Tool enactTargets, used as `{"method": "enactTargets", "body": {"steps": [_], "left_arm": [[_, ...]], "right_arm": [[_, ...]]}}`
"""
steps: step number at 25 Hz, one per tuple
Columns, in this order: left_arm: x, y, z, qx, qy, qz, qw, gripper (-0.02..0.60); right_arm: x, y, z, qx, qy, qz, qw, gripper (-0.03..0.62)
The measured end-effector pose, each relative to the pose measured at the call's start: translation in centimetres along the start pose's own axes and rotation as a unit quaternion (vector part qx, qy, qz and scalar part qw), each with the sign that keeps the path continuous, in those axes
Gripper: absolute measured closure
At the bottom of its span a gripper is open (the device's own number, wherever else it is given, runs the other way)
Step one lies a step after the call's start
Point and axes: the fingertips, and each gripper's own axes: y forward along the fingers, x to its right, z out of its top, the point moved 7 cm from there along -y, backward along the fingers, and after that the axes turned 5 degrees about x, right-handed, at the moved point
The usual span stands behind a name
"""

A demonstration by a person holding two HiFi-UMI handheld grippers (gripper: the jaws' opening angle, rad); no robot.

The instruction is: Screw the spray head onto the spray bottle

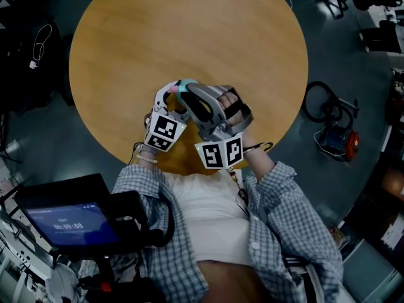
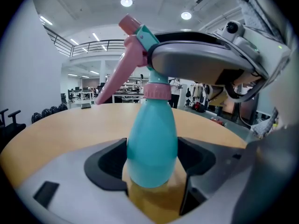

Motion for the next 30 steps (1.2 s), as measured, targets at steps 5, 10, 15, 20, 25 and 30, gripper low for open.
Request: {"method": "enactTargets", "body": {"steps": [5,10,15,20,25,30], "left_arm": [[-0.1,0.0,-0.1,-0.001,-0.002,0.002,1.0000,0.235],[0.0,0.1,-0.1,-0.001,0.000,0.002,1.0000,0.235],[-0.1,0.1,-0.1,-0.002,-0.002,0.002,1.0000,0.235],[-0.1,0.1,-0.1,-0.002,-0.001,0.003,1.0000,0.235],[-0.1,0.0,-0.1,-0.001,-0.001,0.003,1.0000,0.235],[0.0,0.0,-0.1,-0.001,0.000,0.001,1.0000,0.235]], "right_arm": [[0.6,0.5,0.0,-0.013,0.024,0.013,1.000,0.480],[0.5,0.5,0.1,-0.018,0.029,0.022,0.999,0.482],[0.5,0.2,0.0,-0.016,0.040,0.011,0.999,0.484],[1.1,0.5,-0.3,-0.017,0.088,0.031,0.995,0.480],[1.9,0.2,-0.6,-0.007,0.164,0.070,0.984,0.402],[3.2,-2.1,-3.2,0.067,0.328,0.113,0.935,0.398]]}}
